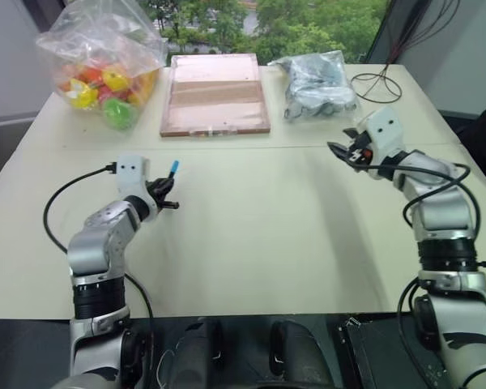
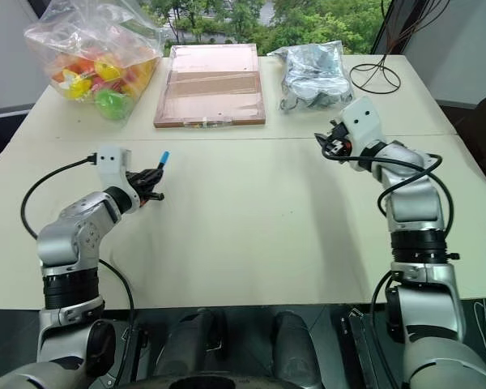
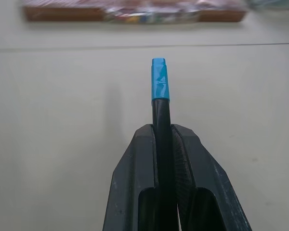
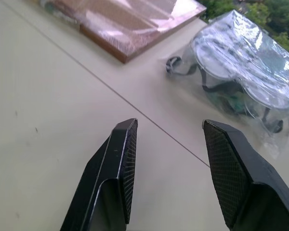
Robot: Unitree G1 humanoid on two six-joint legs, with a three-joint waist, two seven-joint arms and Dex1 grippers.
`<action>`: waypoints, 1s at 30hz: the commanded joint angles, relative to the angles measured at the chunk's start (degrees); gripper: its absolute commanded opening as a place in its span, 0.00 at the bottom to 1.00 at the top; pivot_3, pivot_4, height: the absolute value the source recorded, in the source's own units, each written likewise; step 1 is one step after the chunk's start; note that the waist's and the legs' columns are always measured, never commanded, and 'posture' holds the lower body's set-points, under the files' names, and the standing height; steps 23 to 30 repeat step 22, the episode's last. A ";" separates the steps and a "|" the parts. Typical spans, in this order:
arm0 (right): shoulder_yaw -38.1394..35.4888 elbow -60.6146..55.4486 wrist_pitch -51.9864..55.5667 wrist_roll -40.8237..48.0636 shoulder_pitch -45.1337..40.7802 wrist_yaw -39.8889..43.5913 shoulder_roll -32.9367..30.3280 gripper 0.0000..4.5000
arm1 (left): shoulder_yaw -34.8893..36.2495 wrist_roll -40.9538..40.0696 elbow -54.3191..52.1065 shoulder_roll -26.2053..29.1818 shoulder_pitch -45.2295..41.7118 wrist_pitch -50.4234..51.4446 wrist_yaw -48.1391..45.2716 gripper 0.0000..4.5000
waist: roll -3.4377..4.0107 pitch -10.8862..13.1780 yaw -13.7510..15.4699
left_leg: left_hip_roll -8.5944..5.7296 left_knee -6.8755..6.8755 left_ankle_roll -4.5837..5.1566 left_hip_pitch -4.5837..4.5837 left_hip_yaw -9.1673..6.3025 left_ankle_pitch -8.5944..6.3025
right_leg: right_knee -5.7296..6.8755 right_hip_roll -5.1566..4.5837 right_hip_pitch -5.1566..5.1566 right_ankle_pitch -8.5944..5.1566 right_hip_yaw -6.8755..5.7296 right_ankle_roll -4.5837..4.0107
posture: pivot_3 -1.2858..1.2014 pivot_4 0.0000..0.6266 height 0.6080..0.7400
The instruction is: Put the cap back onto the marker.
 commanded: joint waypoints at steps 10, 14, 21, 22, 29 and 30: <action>-0.36 -4.01 -0.81 1.49 1.55 -6.70 2.40 0.49 | -0.15 -1.09 -1.77 0.92 4.45 -3.89 5.25 0.85 | -0.04 -0.03 -0.08 | -0.02 -0.02 0.03 -0.01 0.00 -0.03 | -0.04 -0.01 0.02 0.00 -0.01 -0.01 | 0.52 0.24 1.00; -3.14 -0.28 -3.67 1.09 0.65 -8.72 -0.52 0.49 | 4.47 -4.47 -2.76 3.70 0.40 -5.66 4.82 0.95 | -0.06 -0.02 -0.06 | -0.01 -0.03 0.03 -0.01 -0.01 -0.03 | -0.03 -0.01 0.00 0.00 -0.02 -0.01 | 0.52 0.24 1.00; -10.40 1.92 -6.53 5.52 2.37 -11.60 -2.38 0.49 | 11.98 -7.31 2.86 19.62 -1.46 -8.68 -1.73 0.95 | 0.00 -0.06 -0.60 | -0.01 -0.16 0.03 0.02 0.08 -0.04 | -0.18 0.00 -0.02 0.00 0.01 -0.01 | 0.52 0.24 1.00; -10.83 1.93 -6.91 5.81 2.89 -11.83 -2.29 0.49 | 12.19 -7.32 3.57 20.93 -0.63 -9.44 -2.51 0.95 | 0.00 -0.06 -0.60 | -0.01 -0.22 0.03 0.06 0.11 -0.04 | -0.19 0.00 -0.02 0.00 0.03 -0.01 | 0.52 0.24 1.00; -10.83 1.93 -6.91 5.81 2.89 -11.83 -2.29 0.49 | 12.19 -7.32 3.57 20.93 -0.63 -9.44 -2.51 0.95 | 0.00 -0.06 -0.60 | -0.01 -0.22 0.03 0.06 0.11 -0.04 | -0.19 0.00 -0.02 0.00 0.03 -0.01 | 0.52 0.24 1.00; -10.83 1.93 -6.91 5.81 2.89 -11.83 -2.29 0.49 | 12.19 -7.32 3.57 20.93 -0.63 -9.44 -2.51 0.95 | 0.00 -0.06 -0.60 | -0.01 -0.22 0.03 0.06 0.11 -0.04 | -0.19 0.00 -0.02 0.00 0.03 -0.01 | 0.52 0.24 1.00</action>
